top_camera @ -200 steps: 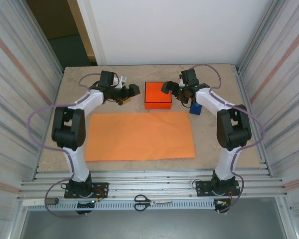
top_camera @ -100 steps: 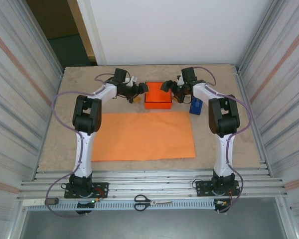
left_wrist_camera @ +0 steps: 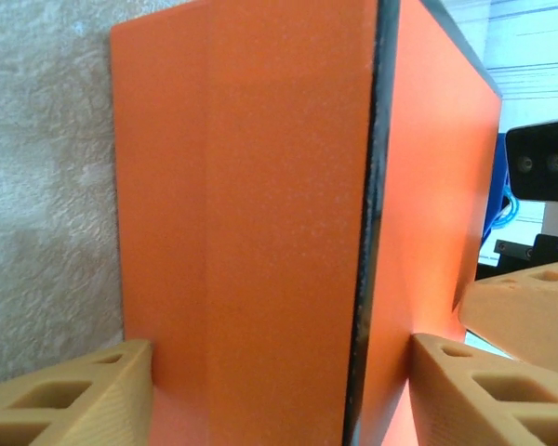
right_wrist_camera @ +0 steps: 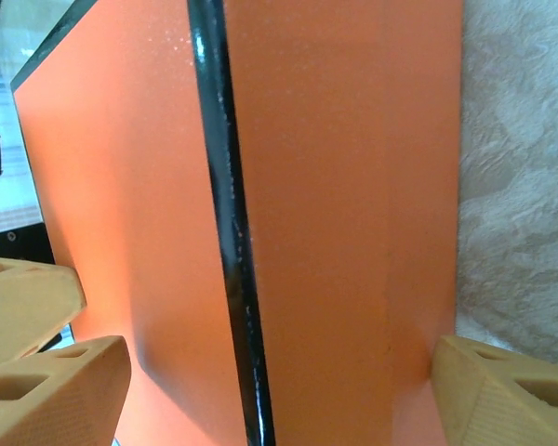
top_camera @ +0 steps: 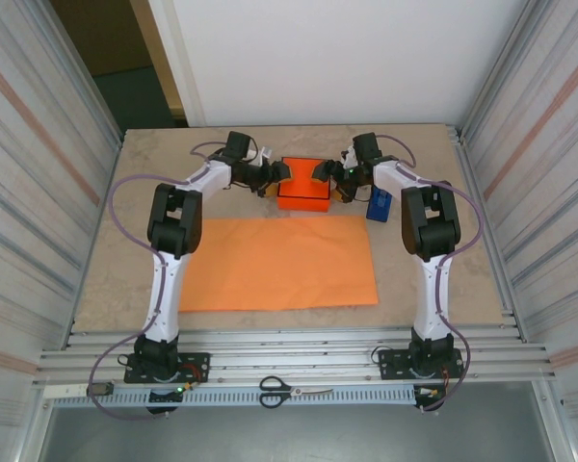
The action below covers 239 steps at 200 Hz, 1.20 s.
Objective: Wrap the gift box in paper
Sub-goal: Pick up the gift box from the top-center of the table, then place the gift box on the wrapping paper.
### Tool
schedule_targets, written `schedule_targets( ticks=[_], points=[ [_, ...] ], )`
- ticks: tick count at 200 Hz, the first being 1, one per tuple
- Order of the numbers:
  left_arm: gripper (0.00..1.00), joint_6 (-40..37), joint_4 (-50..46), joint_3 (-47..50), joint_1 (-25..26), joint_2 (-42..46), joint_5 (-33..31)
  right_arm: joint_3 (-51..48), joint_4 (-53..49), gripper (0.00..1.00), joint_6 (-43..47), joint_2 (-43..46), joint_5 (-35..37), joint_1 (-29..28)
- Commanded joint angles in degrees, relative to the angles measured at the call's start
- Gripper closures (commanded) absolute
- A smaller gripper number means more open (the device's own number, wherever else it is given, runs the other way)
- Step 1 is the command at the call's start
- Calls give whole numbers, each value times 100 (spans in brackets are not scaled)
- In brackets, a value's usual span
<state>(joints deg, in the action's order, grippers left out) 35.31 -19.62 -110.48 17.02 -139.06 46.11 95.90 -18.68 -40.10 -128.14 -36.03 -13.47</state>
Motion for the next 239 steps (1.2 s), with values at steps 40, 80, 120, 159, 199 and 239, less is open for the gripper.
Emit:
schedule_targets(
  ticks=[40, 80, 120, 159, 199, 239],
  points=[
    [34, -60, 139, 701, 164, 863, 558, -136, 319, 18, -329, 694, -747, -294],
    [34, -31, 230, 1495, 131, 1611, 433, -725, 694, 19, -584, 1236, -813, -466],
    [34, -123, 151, 2394, 43, 2547, 324, -1324, 782, 19, -681, 1743, -699, -742],
    [34, -340, -28, 3505, -74, 3464, 95, -2127, 1219, 19, -985, 2329, -420, -1129],
    [33, -517, -43, 4482, -123, 4123, -76, -2858, 1393, 19, -1103, 2743, 79, -1631],
    [33, -600, -64, 5153, -137, 4589, -324, -3675, 1973, 20, -1615, 3050, 470, -1995]
  ],
)
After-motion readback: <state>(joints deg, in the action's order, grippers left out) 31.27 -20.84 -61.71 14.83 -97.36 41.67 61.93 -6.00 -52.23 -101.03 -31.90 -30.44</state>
